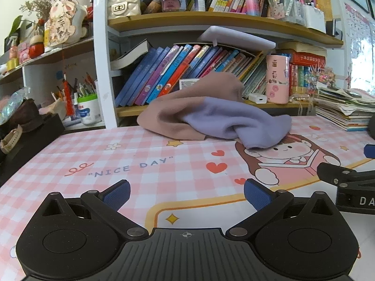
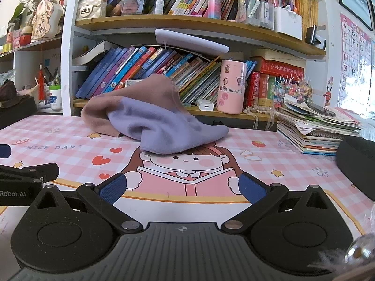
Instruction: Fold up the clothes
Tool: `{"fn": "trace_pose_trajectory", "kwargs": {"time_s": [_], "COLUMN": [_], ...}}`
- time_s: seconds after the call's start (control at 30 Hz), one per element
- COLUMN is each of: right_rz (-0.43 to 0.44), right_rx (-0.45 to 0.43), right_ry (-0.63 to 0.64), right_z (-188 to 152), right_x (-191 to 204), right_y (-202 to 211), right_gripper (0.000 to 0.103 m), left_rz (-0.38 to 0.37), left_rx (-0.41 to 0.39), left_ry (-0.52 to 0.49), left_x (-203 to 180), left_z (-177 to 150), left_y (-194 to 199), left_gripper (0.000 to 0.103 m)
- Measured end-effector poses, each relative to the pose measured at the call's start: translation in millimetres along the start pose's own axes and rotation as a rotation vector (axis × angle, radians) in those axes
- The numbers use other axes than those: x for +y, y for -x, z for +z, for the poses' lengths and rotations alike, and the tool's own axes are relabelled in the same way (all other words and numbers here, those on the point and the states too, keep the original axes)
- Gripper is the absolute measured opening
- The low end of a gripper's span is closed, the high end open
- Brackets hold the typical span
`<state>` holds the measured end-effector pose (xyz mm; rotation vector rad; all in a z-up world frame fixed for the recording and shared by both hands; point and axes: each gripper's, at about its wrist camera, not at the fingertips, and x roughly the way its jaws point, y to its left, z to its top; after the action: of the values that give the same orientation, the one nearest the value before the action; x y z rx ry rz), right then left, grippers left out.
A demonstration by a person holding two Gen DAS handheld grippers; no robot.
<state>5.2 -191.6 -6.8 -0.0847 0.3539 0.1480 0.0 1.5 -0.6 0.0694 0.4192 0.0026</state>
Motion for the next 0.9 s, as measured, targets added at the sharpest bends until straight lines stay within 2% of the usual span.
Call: {"fn": "trace_pose_trajectory", "kwargs": {"time_s": [0.2, 0.4, 0.6, 0.77, 0.9], "right_rz": [0.025, 0.0, 0.017, 0.002, 0.029], "right_rx": [-0.011, -0.011, -0.007, 0.004, 0.009], "right_ry": [-0.007, 0.007, -0.034, -0.059, -0.045], "right_z": [-0.2, -0.4, -0.3, -0.3, -0.2], "right_x": [-1.7, 1.4, -6.3, -9.8, -7.7], "right_y": [1.9, 2.1, 1.7, -0.3, -1.1], "right_gripper": [0.101, 0.101, 0.101, 0.103, 0.103], "left_rz": [-0.006, -0.005, -0.005, -0.037, -0.035], "left_rx": [-0.004, -0.016, -0.028, -0.026, -0.018], "left_ry": [-0.016, -0.036, -0.072, -0.048, -0.02], "left_x": [-2.3, -7.1, -13.8, -9.1, -4.9], "left_z": [-0.2, -0.9, -1.3, -0.9, -0.5], "left_y": [0.1, 1.6, 3.1, 3.2, 1.6], "left_gripper": [0.103, 0.103, 0.103, 0.103, 0.103]}}
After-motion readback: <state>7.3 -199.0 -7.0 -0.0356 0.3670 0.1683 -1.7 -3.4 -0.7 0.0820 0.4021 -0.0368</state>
